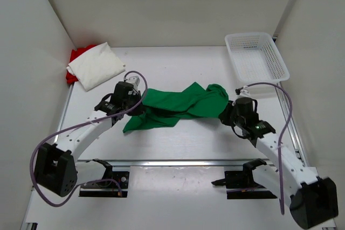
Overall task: Fold and stack the t-shirts
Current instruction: Flatten out the tshirt
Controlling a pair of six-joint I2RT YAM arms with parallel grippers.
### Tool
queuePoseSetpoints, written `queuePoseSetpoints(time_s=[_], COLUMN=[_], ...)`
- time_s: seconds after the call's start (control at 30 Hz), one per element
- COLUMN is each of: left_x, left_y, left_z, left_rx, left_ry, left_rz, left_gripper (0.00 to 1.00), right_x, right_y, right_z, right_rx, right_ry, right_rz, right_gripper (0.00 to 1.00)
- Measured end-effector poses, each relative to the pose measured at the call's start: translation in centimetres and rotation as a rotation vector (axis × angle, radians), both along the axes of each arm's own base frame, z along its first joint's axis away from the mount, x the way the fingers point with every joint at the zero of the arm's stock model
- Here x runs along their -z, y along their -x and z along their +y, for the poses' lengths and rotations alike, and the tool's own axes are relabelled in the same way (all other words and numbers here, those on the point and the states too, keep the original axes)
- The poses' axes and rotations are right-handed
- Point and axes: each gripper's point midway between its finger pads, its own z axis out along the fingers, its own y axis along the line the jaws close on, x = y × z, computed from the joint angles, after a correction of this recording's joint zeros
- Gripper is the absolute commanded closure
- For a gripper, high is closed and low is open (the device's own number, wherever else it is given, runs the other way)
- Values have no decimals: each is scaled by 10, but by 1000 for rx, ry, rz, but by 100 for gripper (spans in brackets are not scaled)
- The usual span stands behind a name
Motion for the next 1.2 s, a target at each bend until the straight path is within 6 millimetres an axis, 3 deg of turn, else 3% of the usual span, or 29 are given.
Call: queuePoseSetpoints(time_s=[0.07,0.13,0.27,0.33,0.4,0.47,0.53,0.6,0.67,0.8,0.83,0.9,0.97,1.0,1.07,1.13,1.2], left_x=[1,14,38,37,28,10,-18,-49,-80,-148,-168,-208,-243,-264,-308,-359,-408], left_y=[18,43,99,109,97,68,27,-18,-69,-206,-234,-268,-268,-263,-237,-207,-167], left_z=[7,11,6,9,21,27,17,2,-5,-5,-2,11,32,44,74,99,105], left_rx=[70,158,389,427,365,282,220,155,85,-40,-63,-115,-173,-197,-254,-306,-304], left_ry=[-64,-157,-301,-293,-258,-230,-172,-65,58,232,269,346,432,466,501,472,450], left_rz=[27,100,242,274,291,255,154,61,8,-111,-157,-264,-326,-376,-475,-622,-779], left_gripper=[100,100,100,100,100,100,100,100,100,100,100,100,100,100,100,100,100], right_x=[-15,-21,-19,-18,-15,-18,-33,-52,-88,-213,-253,-306,-361,-376,-394,-411,-448], right_y=[11,22,36,37,34,24,5,-27,-73,-192,-221,-260,-280,-280,-254,-212,-168], right_z=[-4,-10,-29,-33,-34,-30,-20,-8,4,28,34,41,40,36,16,-5,-11], right_rx=[-2,3,51,62,60,48,19,-7,-28,-66,-83,-96,-103,-99,-74,-34,-36], right_ry=[-21,-30,-36,-47,-59,-63,-64,-69,-73,-83,-84,-74,-95,-103,-84,-44,-34], right_rz=[-31,-31,6,21,49,68,58,50,-9,-266,-358,-483,-625,-673,-724,-763,-855], right_gripper=[100,100,100,100,100,100,100,100,100,100,100,100,100,100,100,100,100])
